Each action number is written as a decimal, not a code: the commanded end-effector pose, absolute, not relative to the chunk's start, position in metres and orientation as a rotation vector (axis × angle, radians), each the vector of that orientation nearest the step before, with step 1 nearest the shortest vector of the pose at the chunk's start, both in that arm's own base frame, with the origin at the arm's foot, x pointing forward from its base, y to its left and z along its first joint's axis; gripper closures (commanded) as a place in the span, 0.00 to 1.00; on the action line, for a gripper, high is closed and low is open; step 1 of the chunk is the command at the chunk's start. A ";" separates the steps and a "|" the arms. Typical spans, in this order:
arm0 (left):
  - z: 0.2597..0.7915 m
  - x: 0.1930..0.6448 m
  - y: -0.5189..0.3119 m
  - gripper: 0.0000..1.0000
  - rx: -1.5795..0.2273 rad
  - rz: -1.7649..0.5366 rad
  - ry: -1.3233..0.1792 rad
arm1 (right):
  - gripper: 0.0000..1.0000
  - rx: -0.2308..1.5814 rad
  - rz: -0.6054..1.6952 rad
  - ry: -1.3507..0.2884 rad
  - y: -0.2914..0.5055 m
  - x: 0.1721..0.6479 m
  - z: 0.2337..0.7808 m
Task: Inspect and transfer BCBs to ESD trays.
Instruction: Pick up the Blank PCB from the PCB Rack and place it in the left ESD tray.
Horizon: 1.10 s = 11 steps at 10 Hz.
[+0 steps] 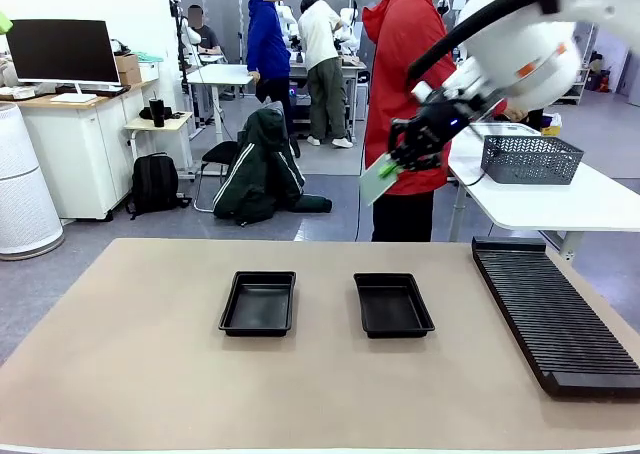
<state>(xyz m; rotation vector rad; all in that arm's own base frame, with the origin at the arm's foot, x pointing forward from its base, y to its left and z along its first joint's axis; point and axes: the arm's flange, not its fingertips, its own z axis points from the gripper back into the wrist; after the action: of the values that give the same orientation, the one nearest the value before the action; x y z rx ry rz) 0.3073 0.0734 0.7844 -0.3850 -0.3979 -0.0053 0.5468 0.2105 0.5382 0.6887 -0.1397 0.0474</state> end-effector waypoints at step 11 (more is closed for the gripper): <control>0.783 0.306 0.074 0.00 -0.388 -0.006 -0.398 | 0.98 0.858 0.117 -0.064 0.395 0.521 0.382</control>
<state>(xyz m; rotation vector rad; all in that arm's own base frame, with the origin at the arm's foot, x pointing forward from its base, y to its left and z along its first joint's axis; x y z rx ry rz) 0.3073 0.0735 0.7847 -0.3845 -0.3984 -0.0048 0.5275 0.3958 0.3924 0.8352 -0.0382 0.1189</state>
